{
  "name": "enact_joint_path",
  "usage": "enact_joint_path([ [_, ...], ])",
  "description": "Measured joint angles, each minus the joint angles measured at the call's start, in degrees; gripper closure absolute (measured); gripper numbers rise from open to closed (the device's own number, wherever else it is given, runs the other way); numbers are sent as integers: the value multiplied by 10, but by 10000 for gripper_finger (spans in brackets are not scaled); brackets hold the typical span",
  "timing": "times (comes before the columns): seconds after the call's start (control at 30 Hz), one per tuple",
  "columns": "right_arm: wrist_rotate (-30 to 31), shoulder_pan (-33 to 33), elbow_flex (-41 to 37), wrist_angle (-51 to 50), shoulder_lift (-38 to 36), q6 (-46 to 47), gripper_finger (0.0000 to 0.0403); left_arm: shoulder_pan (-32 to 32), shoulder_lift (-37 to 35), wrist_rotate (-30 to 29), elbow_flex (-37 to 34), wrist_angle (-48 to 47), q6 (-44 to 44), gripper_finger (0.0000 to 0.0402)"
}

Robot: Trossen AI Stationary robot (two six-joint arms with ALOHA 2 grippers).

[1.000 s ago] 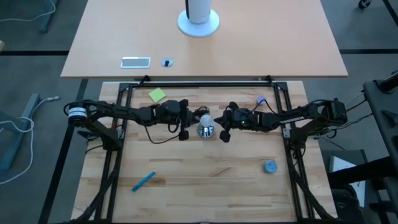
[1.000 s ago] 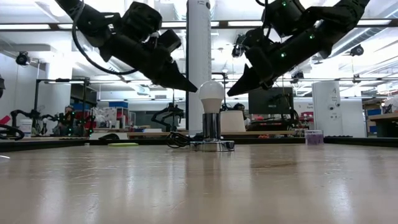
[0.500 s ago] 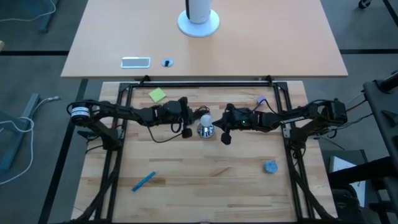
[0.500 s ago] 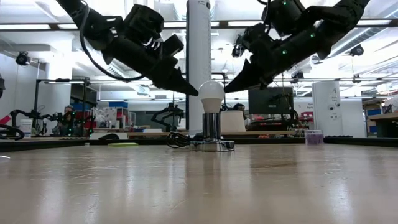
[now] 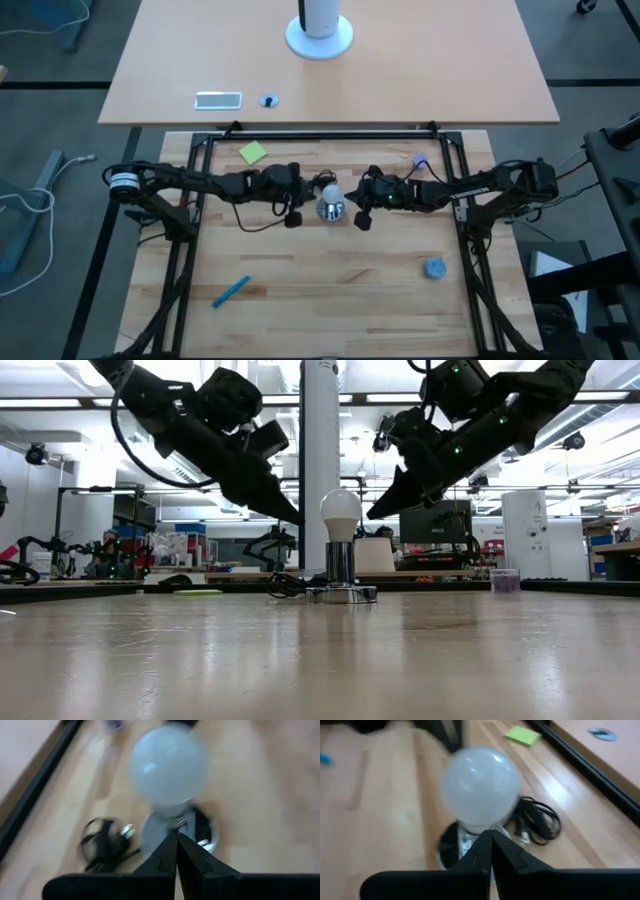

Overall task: Screw lightbulb
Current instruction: Remove the lightbulb from the lamp

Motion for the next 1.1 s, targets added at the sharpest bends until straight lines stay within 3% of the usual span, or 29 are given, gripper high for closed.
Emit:
enact_joint_path([
  [0.13, -59, 0, 0, 21, -3, -9, 403, 0, 2, -53, 0, 21, -4, 401],
  [0.3, -56, 0, 0, 36, -2, -9, 403, -1, 12, -53, 0, 79, 5, 401],
  [0.73, 2, -1, 0, 23, -1, -14, 403, -3, 9, 59, 0, 55, 12, 401],
  [1.0, -56, -1, 0, 11, -21, -14, 403, -2, 6, -61, 0, 43, 4, 401],
  [1.1, -58, -1, 0, 17, -21, -18, 403, -2, 7, -64, 0, 64, 7, 401],
])
